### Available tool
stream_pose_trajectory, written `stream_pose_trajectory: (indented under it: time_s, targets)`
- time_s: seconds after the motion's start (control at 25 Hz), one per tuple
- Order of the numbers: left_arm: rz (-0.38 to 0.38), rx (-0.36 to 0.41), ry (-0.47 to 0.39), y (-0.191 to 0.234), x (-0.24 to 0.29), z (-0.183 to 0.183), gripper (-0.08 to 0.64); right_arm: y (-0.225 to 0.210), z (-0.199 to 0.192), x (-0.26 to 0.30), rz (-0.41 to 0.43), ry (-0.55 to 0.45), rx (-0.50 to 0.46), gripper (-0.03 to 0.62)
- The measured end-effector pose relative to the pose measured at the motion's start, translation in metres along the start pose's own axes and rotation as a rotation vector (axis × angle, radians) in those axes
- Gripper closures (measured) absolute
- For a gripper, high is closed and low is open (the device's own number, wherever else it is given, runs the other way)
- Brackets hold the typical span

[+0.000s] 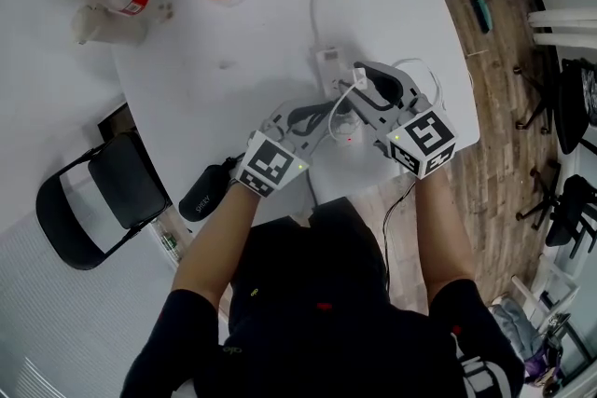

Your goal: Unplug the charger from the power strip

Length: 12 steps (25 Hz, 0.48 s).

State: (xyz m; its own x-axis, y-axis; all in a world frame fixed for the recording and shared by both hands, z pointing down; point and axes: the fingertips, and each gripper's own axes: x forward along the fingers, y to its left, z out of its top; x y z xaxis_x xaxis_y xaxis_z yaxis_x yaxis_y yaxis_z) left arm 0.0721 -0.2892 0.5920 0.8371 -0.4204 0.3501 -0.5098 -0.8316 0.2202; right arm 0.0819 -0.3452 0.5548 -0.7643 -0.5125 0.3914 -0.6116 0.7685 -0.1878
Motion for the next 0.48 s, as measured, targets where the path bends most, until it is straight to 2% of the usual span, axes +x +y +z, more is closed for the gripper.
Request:
stream_pose_trajectory:
  time_s: [0.28, 0.48]
  targets:
    - [0.092, 0.002, -0.042, 0.014, -0.032, 0.032, 0.537, 0.007, 0.058, -0.06, -0.08, -0.22, 0.073, 0.419]
    - [0.141, 0.021, -0.095, 0.01, -0.073, 0.077, 0.537, 0.017, 0.096, -0.113, -0.193, -0.351, 0.105, 0.419]
